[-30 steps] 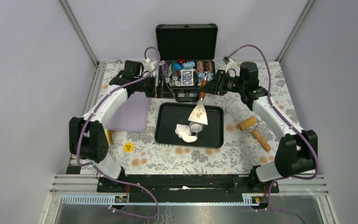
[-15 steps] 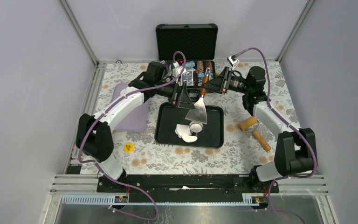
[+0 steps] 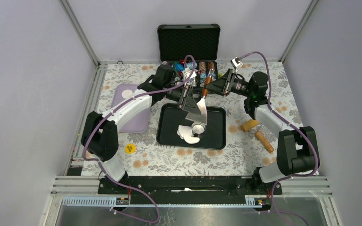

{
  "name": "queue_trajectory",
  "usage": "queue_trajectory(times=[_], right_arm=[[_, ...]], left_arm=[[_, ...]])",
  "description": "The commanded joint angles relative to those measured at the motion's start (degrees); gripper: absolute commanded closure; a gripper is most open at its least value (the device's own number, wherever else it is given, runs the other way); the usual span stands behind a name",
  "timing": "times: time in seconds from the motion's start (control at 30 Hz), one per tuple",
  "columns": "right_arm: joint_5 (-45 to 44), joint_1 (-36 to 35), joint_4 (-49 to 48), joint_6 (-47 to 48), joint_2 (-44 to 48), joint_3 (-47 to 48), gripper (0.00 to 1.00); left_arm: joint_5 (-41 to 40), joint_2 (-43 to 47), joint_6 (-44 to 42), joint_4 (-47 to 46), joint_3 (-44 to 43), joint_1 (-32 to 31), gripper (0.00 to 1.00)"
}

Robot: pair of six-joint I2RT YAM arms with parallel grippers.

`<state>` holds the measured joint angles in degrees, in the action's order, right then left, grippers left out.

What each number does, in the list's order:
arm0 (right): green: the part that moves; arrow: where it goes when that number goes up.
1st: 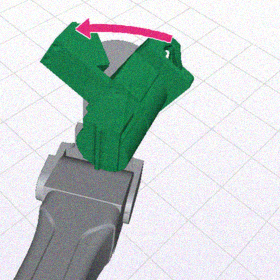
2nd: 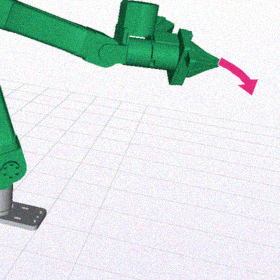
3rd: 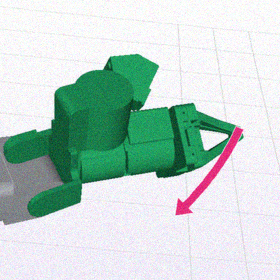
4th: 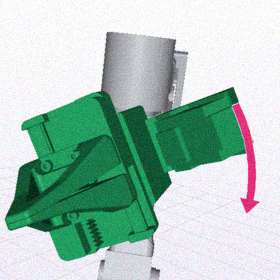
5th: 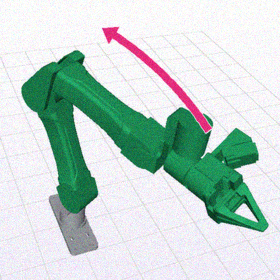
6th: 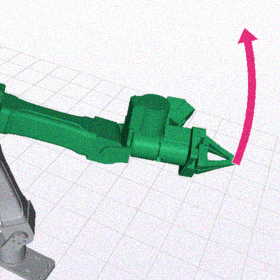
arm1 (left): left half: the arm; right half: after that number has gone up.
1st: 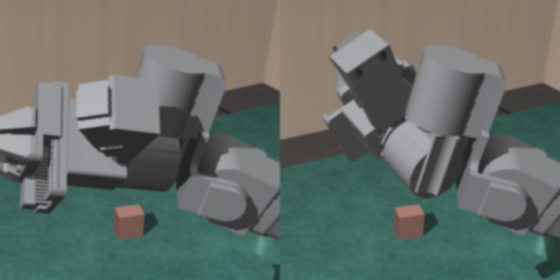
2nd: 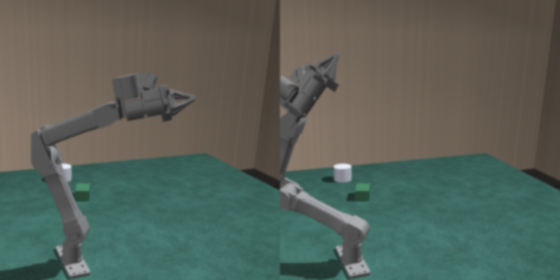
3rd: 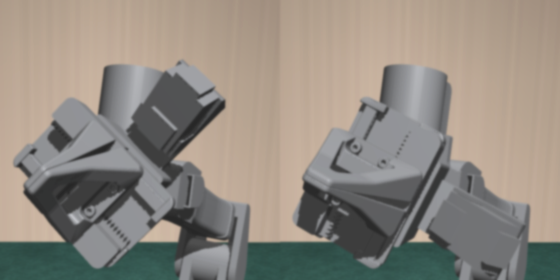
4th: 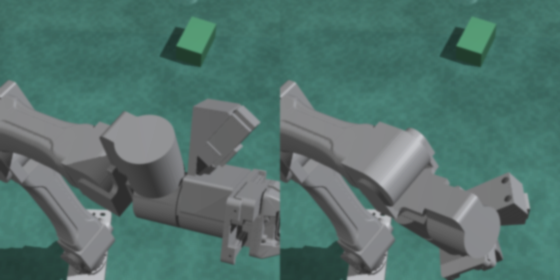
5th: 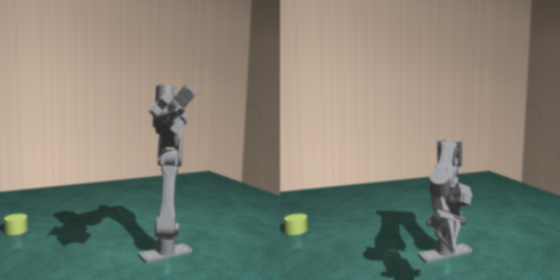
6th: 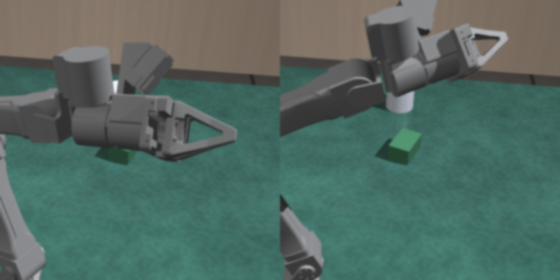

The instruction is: Roll out the dumpling wrappers from the dough

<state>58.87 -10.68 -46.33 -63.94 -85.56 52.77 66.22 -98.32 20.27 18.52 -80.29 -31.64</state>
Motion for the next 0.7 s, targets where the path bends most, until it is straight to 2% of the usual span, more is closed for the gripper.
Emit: queue_trajectory(times=[0.0,0.03,0.07,0.17,0.2,0.27,0.37,0.47,0.57,0.67], right_arm=[[-2.12,0.47,-6.88,-1.35,0.39,-0.32,1.00],[-1.04,0.48,-6.61,-1.12,0.05,0.01,1.00],[1.44,0.47,-4.74,0.22,-0.42,1.16,0.95],[11.87,0.63,13.28,11.84,-1.62,7.88,0.62],[14.72,0.80,21.51,17.06,-1.75,10.07,0.55],[17.60,1.33,44.34,32.82,-2.10,15.22,0.46],[13.54,1.64,77.72,62.95,-3.56,25.07,0.27],[11.59,1.61,93.24,75.73,-4.96,30.15,0.25],[13.02,1.55,95.40,78.66,-4.15,28.71,0.25],[12.29,0.84,96.00,81.81,-3.06,27.70,0.29]], left_arm=[[3.97,1.35,-0.28,-2.73,0.60,-0.64,0.99],[3.74,1.05,-2.47,-0.09,-0.34,-0.62,1.00],[3.55,0.60,-6.40,4.41,-2.12,-0.54,1.00],[0.48,-1.69,-25.86,27.30,-12.08,-0.23,1.00],[-0.17,-2.72,-32.85,35.13,-14.06,0.00,1.00],[-1.25,-5.27,-45.28,50.25,-20.90,0.40,1.00],[-3.00,-7.82,-59.09,66.46,-25.08,0.52,1.00],[-3.98,-6.81,-60.81,68.02,-22.55,0.61,1.00],[-5.74,-5.59,-60.24,66.72,-20.58,0.00,1.00],[-7.84,-6.64,-62.76,69.51,-20.98,-0.95,1.00]])
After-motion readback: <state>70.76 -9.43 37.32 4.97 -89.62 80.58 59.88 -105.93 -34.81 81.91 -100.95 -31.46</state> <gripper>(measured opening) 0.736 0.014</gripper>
